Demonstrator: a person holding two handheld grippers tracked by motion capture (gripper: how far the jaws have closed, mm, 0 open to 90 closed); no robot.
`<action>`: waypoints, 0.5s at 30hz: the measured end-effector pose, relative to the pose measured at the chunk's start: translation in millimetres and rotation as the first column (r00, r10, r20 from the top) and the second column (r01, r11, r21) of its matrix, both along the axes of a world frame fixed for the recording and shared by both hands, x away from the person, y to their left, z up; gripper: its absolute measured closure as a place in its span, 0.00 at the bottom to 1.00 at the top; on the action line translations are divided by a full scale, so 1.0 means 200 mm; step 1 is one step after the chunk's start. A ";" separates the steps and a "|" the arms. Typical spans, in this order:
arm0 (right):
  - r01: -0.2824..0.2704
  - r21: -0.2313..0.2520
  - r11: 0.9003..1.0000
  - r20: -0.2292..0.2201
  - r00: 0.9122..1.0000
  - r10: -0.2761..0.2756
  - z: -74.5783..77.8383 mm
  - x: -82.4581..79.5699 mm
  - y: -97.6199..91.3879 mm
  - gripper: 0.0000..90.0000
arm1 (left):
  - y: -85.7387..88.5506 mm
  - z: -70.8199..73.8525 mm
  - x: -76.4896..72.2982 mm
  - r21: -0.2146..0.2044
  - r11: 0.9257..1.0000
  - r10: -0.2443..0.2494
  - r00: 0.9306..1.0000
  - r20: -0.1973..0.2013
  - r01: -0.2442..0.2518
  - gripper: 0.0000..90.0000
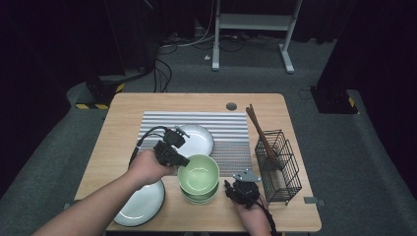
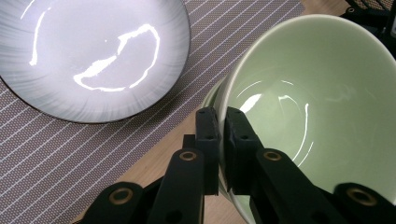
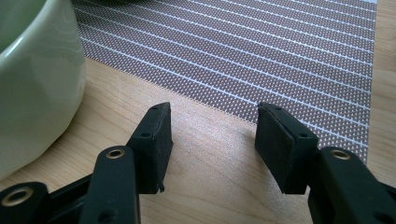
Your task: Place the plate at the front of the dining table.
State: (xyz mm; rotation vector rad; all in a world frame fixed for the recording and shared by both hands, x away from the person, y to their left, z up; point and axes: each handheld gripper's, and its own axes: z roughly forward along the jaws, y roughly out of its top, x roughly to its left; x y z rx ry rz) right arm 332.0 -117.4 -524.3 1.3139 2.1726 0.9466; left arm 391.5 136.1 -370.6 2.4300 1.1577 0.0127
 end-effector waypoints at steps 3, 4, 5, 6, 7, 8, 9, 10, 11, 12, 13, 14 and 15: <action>0.000 0.000 1.000 0.000 1.000 0.000 0.00 0.00 0.00 0.51 | 0.01 0.00 0.00 -0.006 1.000 -0.001 1.000 -0.001 0.001 0.95; 0.000 0.000 1.000 0.000 1.000 0.000 0.00 0.00 0.00 0.51 | 0.01 0.01 0.00 -0.011 1.000 0.001 1.000 -0.005 -0.002 0.95; 0.000 0.000 1.000 0.000 1.000 0.000 0.00 0.00 0.00 0.51 | 0.01 0.01 0.00 -0.011 1.000 0.002 1.000 -0.002 -0.002 0.95; 0.000 0.000 1.000 0.000 1.000 0.000 0.00 0.00 0.00 0.51 | 0.02 0.01 0.00 -0.012 1.000 0.004 1.000 0.000 -0.004 0.95; 0.000 0.000 1.000 0.000 1.000 0.000 0.00 0.00 0.00 0.51 | 0.03 0.01 0.00 -0.015 1.000 0.008 1.000 0.003 -0.008 0.95; 0.000 0.000 1.000 0.000 1.000 0.000 0.00 0.00 0.00 0.51 | 0.03 0.02 0.00 -0.016 1.000 0.010 1.000 0.005 -0.010 0.95; 0.000 0.000 1.000 0.000 1.000 0.000 0.00 0.00 0.00 0.51 | 0.04 0.02 0.00 -0.018 1.000 0.012 1.000 0.009 -0.012 0.95; 0.000 0.000 1.000 0.000 1.000 0.000 0.00 0.00 0.00 0.51 | 0.05 0.03 0.00 -0.023 1.000 0.017 1.000 0.010 -0.017 0.95; 0.000 -0.001 1.000 0.000 1.000 0.000 0.00 0.00 0.00 0.51 | 0.05 0.03 0.00 -0.028 0.999 0.023 1.000 0.007 -0.023 0.95; 0.001 0.000 1.000 0.000 1.000 -0.001 0.00 0.00 0.00 0.51 | 0.06 0.03 0.00 -0.027 0.999 0.025 1.000 0.011 -0.024 0.95; -0.001 -0.003 1.000 0.002 1.000 0.001 0.00 0.00 0.00 0.51 | 0.06 0.04 0.01 -0.028 0.999 0.026 1.000 0.011 -0.025 0.95; 0.000 -0.002 1.000 0.001 1.000 0.000 0.00 0.00 0.00 0.51 | 0.07 0.04 0.01 -0.030 0.999 0.029 1.000 0.008 -0.028 0.95; 0.002 -0.002 1.000 0.000 1.000 -0.002 0.00 0.00 0.00 0.51 | 0.07 0.04 0.01 -0.029 0.999 0.030 0.999 0.011 -0.030 0.95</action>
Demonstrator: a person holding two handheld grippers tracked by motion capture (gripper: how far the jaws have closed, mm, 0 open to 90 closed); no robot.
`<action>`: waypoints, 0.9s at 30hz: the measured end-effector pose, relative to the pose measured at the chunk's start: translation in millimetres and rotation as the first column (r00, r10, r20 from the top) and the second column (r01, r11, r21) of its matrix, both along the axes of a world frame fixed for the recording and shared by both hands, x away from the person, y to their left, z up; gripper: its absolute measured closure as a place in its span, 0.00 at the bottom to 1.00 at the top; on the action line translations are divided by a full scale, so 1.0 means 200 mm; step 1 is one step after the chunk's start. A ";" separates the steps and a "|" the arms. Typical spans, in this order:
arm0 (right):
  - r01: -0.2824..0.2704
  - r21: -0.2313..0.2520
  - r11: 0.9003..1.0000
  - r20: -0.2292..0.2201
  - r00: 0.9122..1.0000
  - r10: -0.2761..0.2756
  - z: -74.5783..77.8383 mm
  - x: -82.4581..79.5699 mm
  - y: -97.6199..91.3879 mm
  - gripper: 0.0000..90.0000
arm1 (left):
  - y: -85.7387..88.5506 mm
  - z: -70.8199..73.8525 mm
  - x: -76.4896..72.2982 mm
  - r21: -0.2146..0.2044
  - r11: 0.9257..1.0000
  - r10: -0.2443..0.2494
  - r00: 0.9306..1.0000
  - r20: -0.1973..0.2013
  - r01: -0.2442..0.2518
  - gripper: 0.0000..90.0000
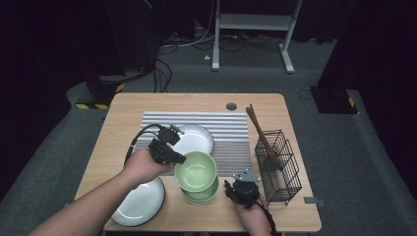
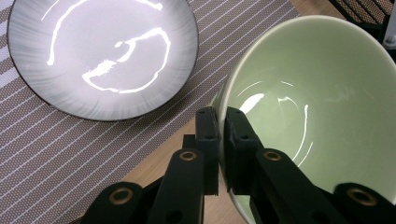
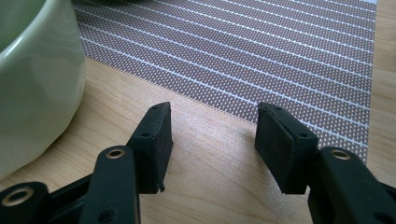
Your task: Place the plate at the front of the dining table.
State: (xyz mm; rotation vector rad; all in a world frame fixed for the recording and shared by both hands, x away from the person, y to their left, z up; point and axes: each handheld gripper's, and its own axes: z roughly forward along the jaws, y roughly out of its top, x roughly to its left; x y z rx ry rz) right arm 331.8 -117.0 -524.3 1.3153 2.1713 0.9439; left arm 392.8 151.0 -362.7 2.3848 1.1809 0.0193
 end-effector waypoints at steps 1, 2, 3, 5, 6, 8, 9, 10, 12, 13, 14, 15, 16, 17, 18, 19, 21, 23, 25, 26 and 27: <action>0.000 0.000 1.000 0.000 1.000 0.000 0.00 0.00 0.00 0.51 | 0.01 0.00 0.00 -0.005 1.000 0.005 1.000 -0.002 -0.005 0.95; 0.000 0.000 1.000 0.000 1.000 0.000 0.00 0.00 0.00 0.51 | 0.01 0.01 0.00 -0.009 1.000 0.009 1.000 -0.005 -0.009 0.94; 0.000 0.000 1.000 0.000 1.000 0.000 0.00 0.00 0.00 0.51 | 0.02 0.01 0.00 -0.009 1.000 0.008 1.000 -0.001 -0.008 0.94; 0.000 0.000 1.000 0.000 1.000 0.000 0.00 0.00 0.00 0.51 | 0.04 0.01 0.01 -0.020 1.000 0.016 1.000 -0.007 -0.016 0.95; 0.000 0.000 1.000 0.000 1.000 0.000 0.00 0.00 0.00 0.51 | 0.04 0.02 0.01 -0.023 1.000 0.019 1.000 -0.006 -0.019 0.94; -0.001 0.000 1.000 0.001 1.000 0.001 0.00 0.00 0.00 0.51 | 0.06 0.02 0.01 -0.035 0.999 0.034 0.999 -0.005 -0.034 0.94; -0.001 0.000 1.000 0.001 1.000 0.001 0.00 0.00 0.00 0.51 | 0.06 0.02 0.02 -0.039 0.999 0.036 0.999 -0.007 -0.036 0.94; -0.003 -0.002 1.000 0.003 1.000 0.003 0.00 0.00 0.00 0.51 | 0.07 0.02 0.02 -0.042 0.998 0.039 0.999 -0.009 -0.039 0.95; 0.000 0.000 1.000 0.000 1.000 0.000 0.00 0.00 0.00 0.51 | 0.08 0.02 0.02 -0.052 0.997 0.048 0.999 -0.012 -0.048 0.95; 0.000 0.000 1.000 0.000 1.000 0.000 0.00 0.00 0.00 0.51 | 0.08 0.02 0.02 -0.052 0.997 0.049 0.999 -0.009 -0.049 0.95; 0.000 0.001 1.000 0.001 1.000 0.000 0.00 0.00 0.00 0.51 | 0.09 0.02 0.02 -0.056 0.997 0.051 0.999 -0.009 -0.052 0.94; 0.000 0.001 1.000 0.001 1.000 0.000 0.00 0.00 0.00 0.51 | 0.09 0.01 0.03 -0.059 0.997 0.056 0.998 -0.011 -0.056 0.95; 0.000 0.001 1.000 0.001 1.000 0.000 0.00 0.00 0.00 0.51 | 0.10 0.01 0.03 -0.060 0.997 0.057 0.998 -0.011 -0.057 0.94; 0.000 0.001 1.000 0.001 1.000 0.000 0.00 0.00 0.00 0.51 | 0.10 0.01 0.03 -0.063 0.996 0.063 0.998 -0.013 -0.064 0.94; 0.000 0.000 1.000 0.002 1.000 0.000 0.00 0.00 0.00 0.51 | 0.11 0.02 0.03 -0.062 0.996 0.066 0.998 -0.011 -0.067 0.95; -0.001 0.000 1.000 0.002 1.000 0.001 0.00 0.00 0.00 0.51 | 0.11 0.02 0.04 -0.065 0.995 0.072 0.997 -0.008 -0.072 0.94; 0.000 0.001 1.000 0.001 1.000 0.000 0.00 0.00 0.00 0.51 | 0.12 0.02 0.04 -0.067 0.995 0.078 0.997 -0.006 -0.079 0.94; 0.000 0.001 1.000 0.001 1.000 0.000 0.00 0.00 0.00 0.51 | 0.13 0.02 0.05 -0.069 0.994 0.084 0.996 0.000 -0.084 0.94; -0.003 -0.002 1.000 0.004 1.000 0.003 0.00 0.00 0.00 0.51 | 0.14 0.02 0.05 -0.074 0.993 0.091 0.996 0.005 -0.090 0.94; 0.000 0.001 1.000 0.001 1.000 0.000 0.00 0.00 0.00 0.51 | 0.14 0.01 0.04 -0.074 0.993 0.091 0.996 0.012 -0.090 0.94; 0.000 0.001 1.000 0.002 1.000 0.000 0.00 0.00 0.00 0.51 | 0.14 0.01 0.04 -0.075 0.993 0.093 0.996 0.015 -0.091 0.94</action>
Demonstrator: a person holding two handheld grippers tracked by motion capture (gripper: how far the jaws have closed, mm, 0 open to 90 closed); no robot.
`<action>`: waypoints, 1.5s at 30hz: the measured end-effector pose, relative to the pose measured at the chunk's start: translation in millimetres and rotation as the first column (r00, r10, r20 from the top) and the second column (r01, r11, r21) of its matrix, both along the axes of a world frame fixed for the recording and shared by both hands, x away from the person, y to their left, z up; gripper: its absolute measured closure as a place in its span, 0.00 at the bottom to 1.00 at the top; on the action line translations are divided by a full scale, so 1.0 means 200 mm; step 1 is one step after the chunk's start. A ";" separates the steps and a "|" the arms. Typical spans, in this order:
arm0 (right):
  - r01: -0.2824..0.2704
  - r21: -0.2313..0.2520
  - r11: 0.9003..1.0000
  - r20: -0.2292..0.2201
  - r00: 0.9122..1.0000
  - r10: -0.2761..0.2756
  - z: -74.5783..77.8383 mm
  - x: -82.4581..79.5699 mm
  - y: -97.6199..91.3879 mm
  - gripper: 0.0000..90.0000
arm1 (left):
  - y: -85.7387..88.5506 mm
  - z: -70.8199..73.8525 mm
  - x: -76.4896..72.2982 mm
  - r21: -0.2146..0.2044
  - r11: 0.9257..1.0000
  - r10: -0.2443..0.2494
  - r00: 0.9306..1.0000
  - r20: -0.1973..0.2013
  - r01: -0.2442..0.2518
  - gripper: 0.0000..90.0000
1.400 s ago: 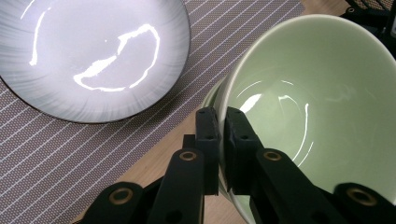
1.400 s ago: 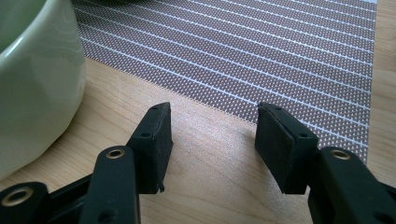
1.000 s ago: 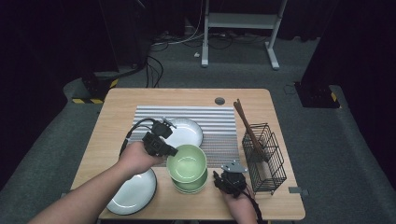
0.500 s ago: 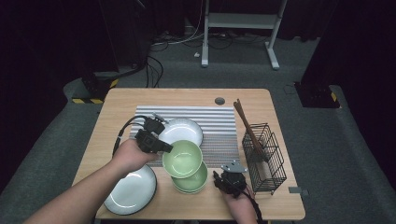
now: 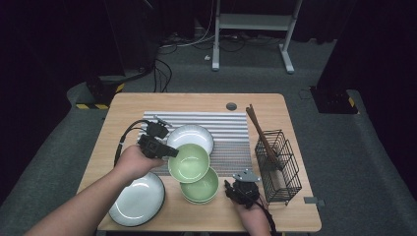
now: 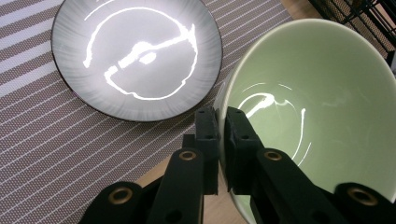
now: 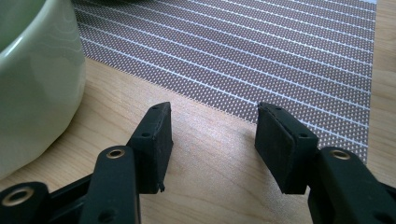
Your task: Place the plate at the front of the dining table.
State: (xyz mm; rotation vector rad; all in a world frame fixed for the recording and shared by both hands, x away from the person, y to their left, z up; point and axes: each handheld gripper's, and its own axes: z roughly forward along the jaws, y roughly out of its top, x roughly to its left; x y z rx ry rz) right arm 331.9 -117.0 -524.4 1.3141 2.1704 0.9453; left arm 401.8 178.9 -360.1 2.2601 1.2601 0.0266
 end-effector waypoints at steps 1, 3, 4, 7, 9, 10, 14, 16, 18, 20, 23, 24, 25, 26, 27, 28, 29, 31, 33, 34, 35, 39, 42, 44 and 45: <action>0.001 0.000 1.000 -0.001 1.000 -0.001 0.00 0.00 0.00 0.51 | 0.00 0.00 0.00 -0.002 1.000 0.001 1.000 0.003 -0.001 0.94; 0.000 0.000 1.000 0.000 1.000 0.000 0.00 0.00 0.00 0.51 | 0.00 0.00 0.00 -0.005 1.000 0.007 1.000 0.005 -0.007 0.94; -0.001 0.000 1.000 0.000 1.000 0.001 0.00 0.00 0.00 0.51 | 0.00 0.00 0.00 -0.007 1.000 0.009 1.000 0.010 -0.009 0.94; -0.001 -0.001 1.000 0.001 1.000 0.001 0.00 0.00 0.00 0.51 | 0.01 0.00 0.00 -0.016 1.000 0.019 1.000 0.014 -0.019 0.94; -0.001 -0.001 1.000 0.001 1.000 0.001 0.00 0.00 0.00 0.51 | 0.01 0.00 0.01 -0.017 1.000 0.021 1.000 0.014 -0.020 0.94; -0.003 -0.002 1.000 0.002 1.000 0.003 0.00 0.00 0.00 0.51 | 0.01 0.00 0.01 -0.016 1.000 0.024 1.000 0.021 -0.024 0.94; -0.003 -0.002 1.000 0.002 1.000 0.003 0.00 0.00 0.00 0.51 | 0.02 0.00 0.01 -0.025 0.999 0.032 0.999 0.020 -0.032 0.94; -0.001 0.000 1.000 0.000 1.000 0.001 0.00 0.00 0.00 0.51 | 0.02 0.00 0.02 -0.029 0.999 0.039 0.999 0.023 -0.038 0.94; 0.000 0.000 1.000 0.000 1.000 0.000 0.00 0.00 0.00 0.51 | 0.02 0.00 0.02 -0.030 0.999 0.039 0.999 0.028 -0.038 0.94; 0.000 0.001 1.000 0.000 1.000 0.000 0.00 0.00 0.00 0.51 | 0.02 0.00 0.03 -0.037 0.998 0.044 0.999 0.031 -0.043 0.94; 0.000 0.001 1.000 0.000 1.000 0.000 0.00 0.00 0.00 0.51 | 0.03 0.00 0.03 -0.031 0.999 0.033 0.999 0.041 -0.032 0.95; 0.000 0.001 1.000 0.000 1.000 0.000 0.00 0.00 0.00 0.51 | 0.02 0.00 0.03 -0.033 0.999 0.037 0.998 0.043 -0.036 0.95; 0.000 0.001 1.000 0.000 1.000 0.000 0.00 0.00 0.00 0.51 | 0.02 0.00 0.02 -0.030 0.999 0.039 0.998 0.049 -0.037 0.95; -0.003 -0.001 1.000 0.002 1.000 0.003 0.00 0.00 0.00 0.51 | 0.02 0.00 0.03 -0.031 0.999 0.039 0.998 0.048 -0.038 0.95; 0.000 0.001 1.000 -0.001 1.000 0.000 0.00 0.00 0.00 0.51 | 0.02 0.00 0.03 -0.034 0.999 0.043 0.998 0.050 -0.041 0.95; 0.000 0.001 1.000 -0.001 1.000 0.000 0.00 0.00 0.00 0.51 | 0.02 0.00 0.03 -0.040 0.998 0.049 0.998 0.046 -0.047 0.95; 0.000 0.001 1.000 0.000 1.000 0.000 0.00 0.00 0.00 0.51 | 0.03 0.00 0.03 -0.037 0.998 0.049 0.997 0.052 -0.048 0.95; 0.001 0.002 1.000 -0.001 1.000 -0.001 0.00 0.00 0.00 0.51 | 0.03 0.00 0.04 -0.046 0.997 0.057 0.997 0.054 -0.054 0.95; -0.001 0.000 1.000 0.000 1.000 0.001 0.00 0.00 0.00 0.51 | 0.03 0.00 0.04 -0.046 0.997 0.057 0.997 0.058 -0.055 0.95; -0.001 0.000 1.000 0.000 1.000 0.001 0.00 0.00 0.00 0.51 | 0.03 0.00 0.04 -0.049 0.997 0.061 0.996 0.060 -0.058 0.95; 0.000 0.001 1.000 0.000 1.000 0.000 0.00 0.00 0.00 0.51 | 0.04 -0.01 0.05 -0.051 0.997 0.062 0.996 0.061 -0.059 0.95; -0.001 0.001 1.000 0.000 1.000 0.001 0.00 0.00 0.00 0.51 | 0.04 -0.01 0.06 -0.060 0.996 0.073 0.996 0.059 -0.070 0.95; -0.001 0.001 1.000 0.000 1.000 0.001 0.00 0.00 0.00 0.51 | 0.05 0.00 0.07 -0.063 0.995 0.075 0.996 0.056 -0.072 0.95; -0.001 0.001 1.000 0.000 1.000 0.001 0.00 0.00 0.00 0.51 | 0.05 0.01 0.07 -0.059 0.995 0.080 0.995 0.060 -0.076 0.95; -0.001 0.001 1.000 0.000 1.000 0.001 0.00 0.00 0.00 0.51 | 0.06 0.01 0.08 -0.061 0.995 0.080 0.995 0.061 -0.076 0.95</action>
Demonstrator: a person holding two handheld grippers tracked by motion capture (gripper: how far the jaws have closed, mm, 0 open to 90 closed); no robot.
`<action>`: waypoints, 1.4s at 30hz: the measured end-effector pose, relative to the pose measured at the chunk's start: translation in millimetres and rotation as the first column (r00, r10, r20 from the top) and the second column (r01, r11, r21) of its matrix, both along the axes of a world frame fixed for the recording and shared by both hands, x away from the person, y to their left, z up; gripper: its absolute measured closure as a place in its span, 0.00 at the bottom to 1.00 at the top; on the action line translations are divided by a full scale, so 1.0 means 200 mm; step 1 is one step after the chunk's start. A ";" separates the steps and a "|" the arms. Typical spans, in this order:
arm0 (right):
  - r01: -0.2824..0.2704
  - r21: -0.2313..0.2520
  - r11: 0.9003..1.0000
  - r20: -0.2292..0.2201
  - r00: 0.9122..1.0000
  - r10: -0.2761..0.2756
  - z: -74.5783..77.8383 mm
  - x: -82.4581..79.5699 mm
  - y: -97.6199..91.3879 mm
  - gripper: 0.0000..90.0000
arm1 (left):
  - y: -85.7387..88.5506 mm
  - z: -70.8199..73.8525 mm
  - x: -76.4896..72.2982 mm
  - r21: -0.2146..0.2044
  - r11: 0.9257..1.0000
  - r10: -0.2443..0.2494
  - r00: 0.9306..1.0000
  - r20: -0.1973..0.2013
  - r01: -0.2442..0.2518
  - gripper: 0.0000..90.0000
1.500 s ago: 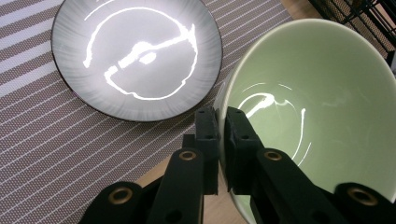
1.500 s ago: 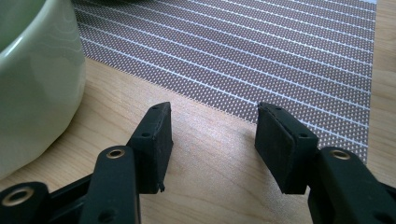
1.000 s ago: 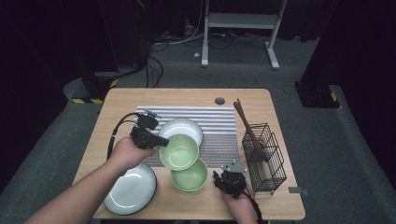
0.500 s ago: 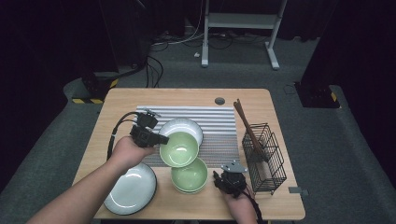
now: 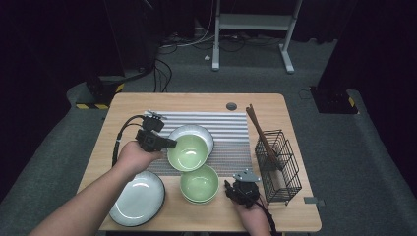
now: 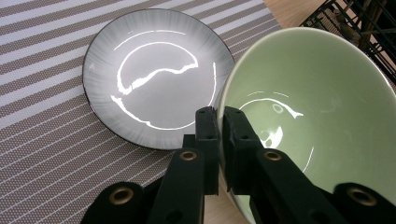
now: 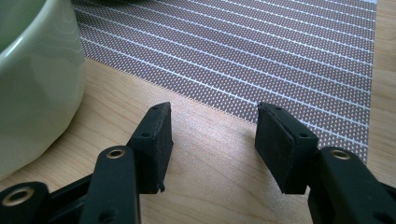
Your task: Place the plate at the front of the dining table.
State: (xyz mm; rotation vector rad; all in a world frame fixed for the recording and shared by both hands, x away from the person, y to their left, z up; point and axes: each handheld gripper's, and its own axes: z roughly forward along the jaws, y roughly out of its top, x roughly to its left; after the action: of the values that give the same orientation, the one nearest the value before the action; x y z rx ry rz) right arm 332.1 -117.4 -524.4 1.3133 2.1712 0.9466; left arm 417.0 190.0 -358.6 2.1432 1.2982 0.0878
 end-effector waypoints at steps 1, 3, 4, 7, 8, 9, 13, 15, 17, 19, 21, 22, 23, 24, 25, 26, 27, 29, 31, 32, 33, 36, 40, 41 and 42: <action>0.000 0.000 1.000 0.000 1.000 0.000 0.00 0.00 0.00 0.51 | 0.00 0.00 0.00 0.001 1.000 0.005 1.000 0.006 -0.005 0.95; 0.000 0.000 1.000 0.000 1.000 0.000 0.00 0.00 0.00 0.51 | 0.00 0.01 0.01 -0.005 1.000 0.011 1.000 0.009 -0.011 0.95; 0.000 0.000 1.000 0.000 1.000 0.000 0.00 0.00 0.00 0.51 | 0.00 0.02 0.01 -0.006 1.000 0.014 1.000 0.014 -0.014 0.95; 0.001 0.000 1.000 0.000 1.000 -0.001 0.00 0.00 0.00 0.51 | 0.00 0.03 0.02 -0.009 1.000 0.027 0.999 0.025 -0.027 0.95; 0.000 -0.001 1.000 0.000 1.000 0.000 0.00 0.00 0.00 0.51 | 0.00 0.03 0.03 -0.011 0.999 0.032 0.999 0.022 -0.032 0.95; 0.000 0.000 1.000 0.000 1.000 0.000 0.00 0.00 0.00 0.51 | 0.00 0.03 0.03 -0.012 0.999 0.037 0.999 0.024 -0.037 0.95; 0.000 0.002 1.000 0.000 1.000 0.000 0.00 0.00 0.00 0.51 | 0.01 0.02 0.04 -0.004 0.998 0.058 0.998 0.034 -0.058 0.95; -0.001 0.002 1.000 0.000 1.000 0.001 0.00 0.00 0.00 0.51 | 0.01 0.01 0.05 -0.003 0.998 0.067 0.997 0.034 -0.066 0.95; 0.001 0.003 1.000 -0.001 1.000 -0.001 0.00 0.00 0.00 0.51 | 0.02 0.01 0.06 -0.006 0.997 0.072 0.997 0.036 -0.072 0.95; 0.000 0.002 1.000 0.000 1.000 0.000 0.00 0.00 0.00 0.51 | 0.02 0.00 0.07 -0.014 0.996 0.084 0.996 0.034 -0.084 0.95; 0.000 0.002 1.000 0.000 1.000 0.000 0.00 0.00 0.00 0.51 | 0.02 0.00 0.08 -0.014 0.996 0.089 0.995 0.035 -0.088 0.95; 0.000 0.002 1.000 0.000 1.000 0.000 0.00 0.00 0.00 0.51 | 0.02 0.00 0.08 -0.017 0.996 0.088 0.996 0.033 -0.088 0.95; 0.000 0.001 1.000 0.000 1.000 0.000 0.00 0.00 0.00 0.51 | 0.02 0.00 0.09 -0.019 0.996 0.089 0.996 0.032 -0.089 0.95; 0.000 0.000 1.000 0.000 1.000 0.000 0.00 0.00 0.00 0.51 | 0.01 -0.01 0.09 -0.013 0.996 0.093 0.995 0.036 -0.093 0.95; 0.000 0.000 1.000 0.000 1.000 0.000 0.00 0.00 0.00 0.51 | 0.01 -0.01 0.09 -0.013 0.996 0.092 0.995 0.035 -0.091 0.95; 0.000 -0.001 1.000 0.000 1.000 0.000 0.00 0.00 0.00 0.51 | 0.01 -0.01 0.10 -0.013 0.996 0.093 0.995 0.036 -0.093 0.95; 0.000 -0.001 1.000 0.000 1.000 0.000 0.00 0.00 0.00 0.51 | 0.01 -0.02 0.10 -0.009 0.995 0.101 0.994 0.041 -0.100 0.95; 0.000 0.001 1.000 0.000 1.000 0.000 0.00 0.00 0.00 0.51 | 0.01 -0.02 0.11 -0.010 0.994 0.110 0.993 0.042 -0.109 0.95; 0.000 0.003 1.000 0.000 1.000 0.000 0.00 0.00 0.00 0.51 | 0.02 -0.03 0.12 -0.012 0.993 0.118 0.992 0.041 -0.118 0.95; 0.000 0.003 1.000 0.000 1.000 0.000 0.00 0.00 0.00 0.51 | 0.02 -0.03 0.12 -0.008 0.993 0.121 0.992 0.045 -0.121 0.95; 0.001 0.004 1.000 -0.001 1.000 -0.001 0.00 0.00 0.00 0.51 | 0.02 -0.04 0.13 -0.012 0.992 0.125 0.991 0.039 -0.125 0.95; 0.000 0.003 1.000 0.000 1.000 0.000 0.00 0.00 0.00 0.51 | 0.02 -0.05 0.14 -0.014 0.991 0.135 0.990 0.037 -0.135 0.95; 0.001 0.004 1.000 -0.001 1.000 -0.001 0.00 0.00 0.00 0.51 | 0.01 -0.05 0.15 -0.017 0.990 0.144 0.989 0.040 -0.143 0.95; 0.001 0.004 1.000 -0.001 1.000 -0.001 0.00 0.00 0.00 0.51 | 0.01 -0.06 0.16 -0.021 0.989 0.145 0.989 0.040 -0.144 0.95; 0.001 0.004 1.000 -0.001 1.000 -0.001 0.00 0.00 0.00 0.51 | 0.01 -0.06 0.16 -0.019 0.989 0.147 0.988 0.039 -0.146 0.95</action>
State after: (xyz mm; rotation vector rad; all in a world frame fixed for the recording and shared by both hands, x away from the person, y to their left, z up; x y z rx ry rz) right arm 332.1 -117.3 -524.5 1.3168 2.1705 0.9510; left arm 448.8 192.1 -370.9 2.0200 1.4268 0.1797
